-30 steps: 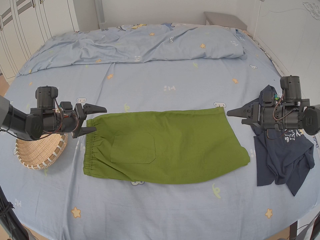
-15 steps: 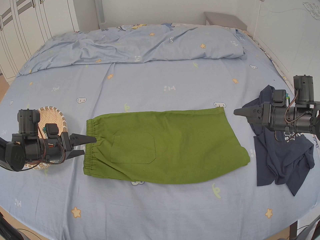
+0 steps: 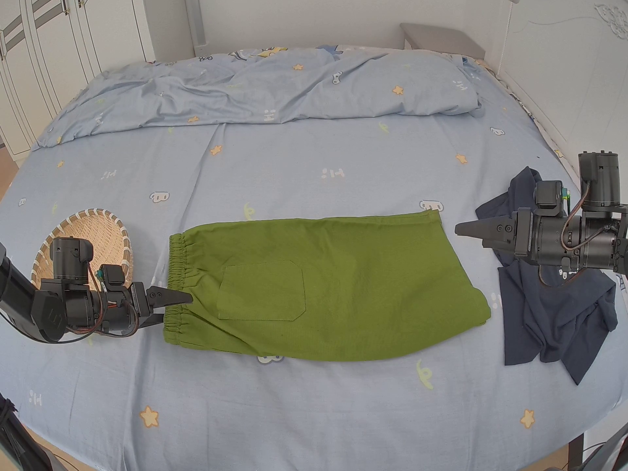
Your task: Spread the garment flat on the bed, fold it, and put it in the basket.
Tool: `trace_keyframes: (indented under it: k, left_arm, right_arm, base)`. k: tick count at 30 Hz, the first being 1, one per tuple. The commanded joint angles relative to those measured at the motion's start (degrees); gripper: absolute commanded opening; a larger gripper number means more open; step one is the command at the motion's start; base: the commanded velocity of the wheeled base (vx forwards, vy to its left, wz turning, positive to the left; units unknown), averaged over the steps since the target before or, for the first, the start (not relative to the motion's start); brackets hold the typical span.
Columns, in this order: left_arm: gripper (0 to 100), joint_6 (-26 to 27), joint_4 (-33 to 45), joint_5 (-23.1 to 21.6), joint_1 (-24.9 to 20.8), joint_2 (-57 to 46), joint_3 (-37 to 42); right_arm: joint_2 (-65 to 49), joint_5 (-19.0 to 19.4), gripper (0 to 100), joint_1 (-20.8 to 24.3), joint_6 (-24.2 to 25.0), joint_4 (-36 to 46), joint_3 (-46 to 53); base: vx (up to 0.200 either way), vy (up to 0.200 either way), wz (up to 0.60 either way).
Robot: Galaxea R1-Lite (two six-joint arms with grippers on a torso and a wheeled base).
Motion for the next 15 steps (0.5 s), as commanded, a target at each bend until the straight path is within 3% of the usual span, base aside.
trace_keyframes:
  k: [1,15]
  left_arm:
    - [100,-0.01,-0.78,0.00,0.14,3.77,-1.20]
    - [100,0.43,-2.54,0.26,-1.27,6.67,-1.82]
  right_arm:
    - [-0.08,0.03,100,0.02,-0.01,-0.01,0.04]
    - [0.36,0.03,100,0.11,-0.10,-0.19,0.30]
  base:
    - [0.000,0.000,0.00]
    - [0.000,0.000,0.00]
